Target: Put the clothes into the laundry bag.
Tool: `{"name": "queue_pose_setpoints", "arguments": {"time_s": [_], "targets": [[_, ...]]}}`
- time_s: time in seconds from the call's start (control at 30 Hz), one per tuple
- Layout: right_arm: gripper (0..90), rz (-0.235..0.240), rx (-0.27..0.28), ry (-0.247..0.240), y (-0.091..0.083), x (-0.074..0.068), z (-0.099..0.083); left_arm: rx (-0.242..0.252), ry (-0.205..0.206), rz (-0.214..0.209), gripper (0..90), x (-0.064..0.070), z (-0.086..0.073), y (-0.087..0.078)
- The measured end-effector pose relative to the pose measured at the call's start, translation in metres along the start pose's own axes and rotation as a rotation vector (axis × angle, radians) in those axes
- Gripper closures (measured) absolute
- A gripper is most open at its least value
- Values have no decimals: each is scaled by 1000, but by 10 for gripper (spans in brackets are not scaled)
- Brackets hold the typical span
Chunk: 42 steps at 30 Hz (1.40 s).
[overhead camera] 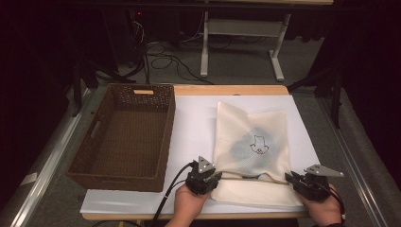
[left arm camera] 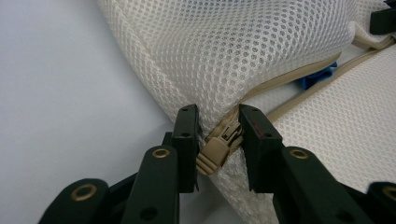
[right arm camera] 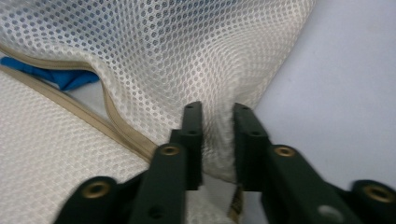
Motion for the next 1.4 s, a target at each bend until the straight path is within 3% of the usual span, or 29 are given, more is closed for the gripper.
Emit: {"name": "queue_pose_setpoints", "arguments": {"time_s": [0.2, 0.33, 0.5, 0.67, 0.83, 1.03, 1.13, 1.23, 1.27, 1.3, 1.33, 1.4], "targets": [[879, -2, 17, -44, 12, 0, 14, 46, -5, 27, 704, -9, 6, -6], [878, -15, 30, -61, 21, 1, 26, 67, 22, 52, 704, -10, 7, -10], [877, -21, 33, -83, 25, 4, 32, 35, 42, 60, 696, -9, -3, -3], [854, -11, 16, -93, 22, 5, 24, 19, 46, 57, 667, -4, -9, -3], [722, 1, 37, -71, 13, 3, 22, 17, 46, 54, 529, -4, -11, -7], [654, 12, 107, -75, -7, -7, 29, 81, 53, 46, 412, 2, -6, -29], [651, 26, 146, -88, -18, -15, 31, 109, 76, 87, 365, 0, -4, -43], [653, 55, 173, -92, -26, -26, 30, 111, 54, 96, 453, -5, -10, -54], [655, 68, 178, -97, -28, -31, 30, 94, 52, 122, 555, -8, -13, -55], [656, 73, 182, -110, -28, -33, 30, 71, 44, 176, 704, -13, -16, -56], [657, 77, 180, -116, -28, -37, 30, 62, 30, 185, 832, -17, -18, -56], [658, 84, 180, -132, -26, -42, 31, 33, 20, 183, 898, -21, -21, -50]]}}
Point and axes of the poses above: each handheld gripper's, and its own axes: y roughly forward along the jaws, z roughly out of its top, x roughly to its right, the point moved 9 cm from there along y, roughly forward along the jaws, and after that the axes turned 3 degrees about -z, right-handed, at the moved point
